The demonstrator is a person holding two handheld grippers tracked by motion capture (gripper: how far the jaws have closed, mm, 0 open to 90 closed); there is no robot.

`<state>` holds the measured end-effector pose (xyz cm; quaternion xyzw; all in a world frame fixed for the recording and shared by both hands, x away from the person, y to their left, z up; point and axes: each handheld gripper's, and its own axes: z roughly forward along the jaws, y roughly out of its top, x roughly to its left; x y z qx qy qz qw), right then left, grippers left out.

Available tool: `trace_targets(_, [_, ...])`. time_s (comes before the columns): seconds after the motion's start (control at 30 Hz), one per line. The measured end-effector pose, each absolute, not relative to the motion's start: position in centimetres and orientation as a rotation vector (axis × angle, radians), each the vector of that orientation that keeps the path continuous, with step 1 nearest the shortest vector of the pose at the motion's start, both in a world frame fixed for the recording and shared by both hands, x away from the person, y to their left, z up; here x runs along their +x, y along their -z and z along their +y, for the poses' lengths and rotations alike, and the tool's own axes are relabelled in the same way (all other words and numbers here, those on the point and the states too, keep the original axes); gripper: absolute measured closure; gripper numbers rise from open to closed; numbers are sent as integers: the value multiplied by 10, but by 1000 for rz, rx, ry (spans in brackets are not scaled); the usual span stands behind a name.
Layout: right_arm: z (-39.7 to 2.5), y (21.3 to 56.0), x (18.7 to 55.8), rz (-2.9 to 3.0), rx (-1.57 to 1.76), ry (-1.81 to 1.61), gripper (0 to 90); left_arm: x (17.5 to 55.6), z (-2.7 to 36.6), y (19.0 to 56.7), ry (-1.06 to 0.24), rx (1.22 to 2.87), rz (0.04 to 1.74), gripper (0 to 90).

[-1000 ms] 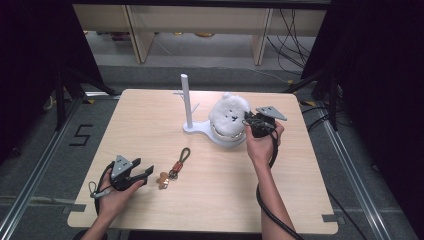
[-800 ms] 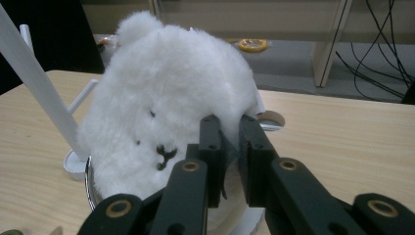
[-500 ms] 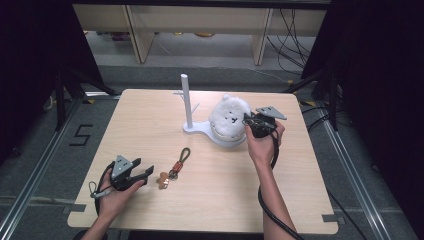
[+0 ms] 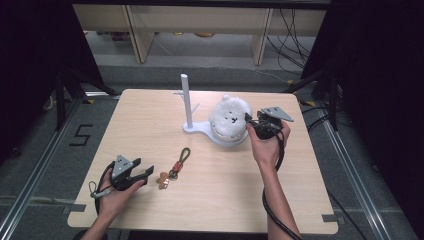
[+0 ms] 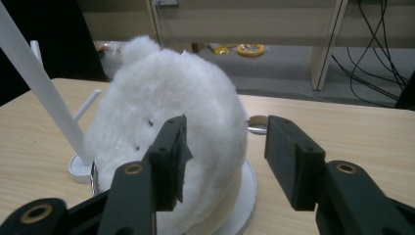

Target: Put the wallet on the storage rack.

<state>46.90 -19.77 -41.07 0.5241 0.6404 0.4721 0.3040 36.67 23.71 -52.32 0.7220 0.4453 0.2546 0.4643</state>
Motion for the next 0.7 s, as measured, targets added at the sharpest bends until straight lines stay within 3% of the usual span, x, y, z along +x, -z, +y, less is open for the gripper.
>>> trace_targets(0.27, [-218,416,457,1745,1431,-1223,490,366,234,519,-613,1746,1109,355])
trace_targets(0.7, [-268,456,417,1793,1578,-1111,483,367,214,504,-515,1797,1099,352])
